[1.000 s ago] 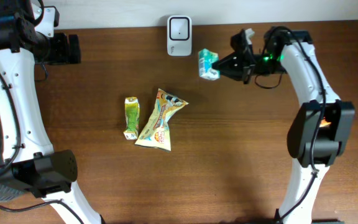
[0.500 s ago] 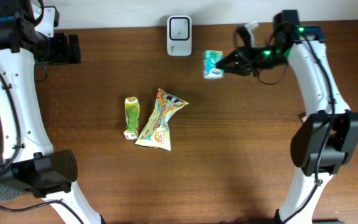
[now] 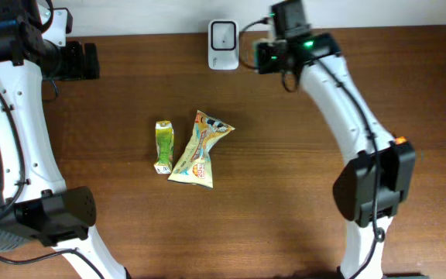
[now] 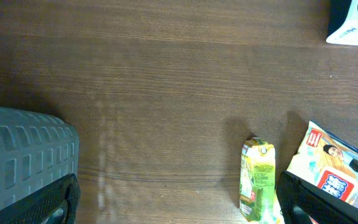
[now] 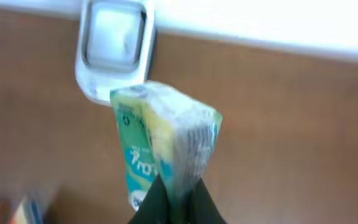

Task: Scan the item barcode
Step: 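Lift the green tissue pack with the right gripper to the scanner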

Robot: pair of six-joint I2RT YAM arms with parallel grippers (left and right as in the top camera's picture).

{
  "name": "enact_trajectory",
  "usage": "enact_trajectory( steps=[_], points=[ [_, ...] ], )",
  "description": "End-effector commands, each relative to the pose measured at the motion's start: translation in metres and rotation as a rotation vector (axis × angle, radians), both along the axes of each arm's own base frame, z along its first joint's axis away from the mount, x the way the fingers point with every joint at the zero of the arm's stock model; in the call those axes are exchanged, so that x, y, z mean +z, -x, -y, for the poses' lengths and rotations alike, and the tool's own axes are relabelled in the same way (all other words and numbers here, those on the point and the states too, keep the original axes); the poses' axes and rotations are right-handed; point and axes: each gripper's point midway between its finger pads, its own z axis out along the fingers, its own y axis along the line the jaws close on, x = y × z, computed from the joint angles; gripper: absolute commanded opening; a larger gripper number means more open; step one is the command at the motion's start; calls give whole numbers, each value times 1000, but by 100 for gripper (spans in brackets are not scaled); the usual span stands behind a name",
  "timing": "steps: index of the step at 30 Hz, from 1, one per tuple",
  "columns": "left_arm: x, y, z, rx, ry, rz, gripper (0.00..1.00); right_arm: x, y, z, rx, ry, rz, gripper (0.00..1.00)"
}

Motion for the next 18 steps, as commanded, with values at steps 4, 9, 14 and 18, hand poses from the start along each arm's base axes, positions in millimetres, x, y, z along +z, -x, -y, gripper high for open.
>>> enact_trajectory(
  steps=[4,9,14,18],
  points=[
    [0,0,-3,-6,-1,0,99,33,-67,-54,188,687,459,4],
    [0,0,-2,-7,0,0,99,-32,-97,-69,326,873,478,4],
    [0,0,-3,-6,0,0,99,-45,-102,-77,380,912,497,4],
    [0,0,-3,-6,0,0,99,-45,-102,-78,382,910,498,4]
  ],
)
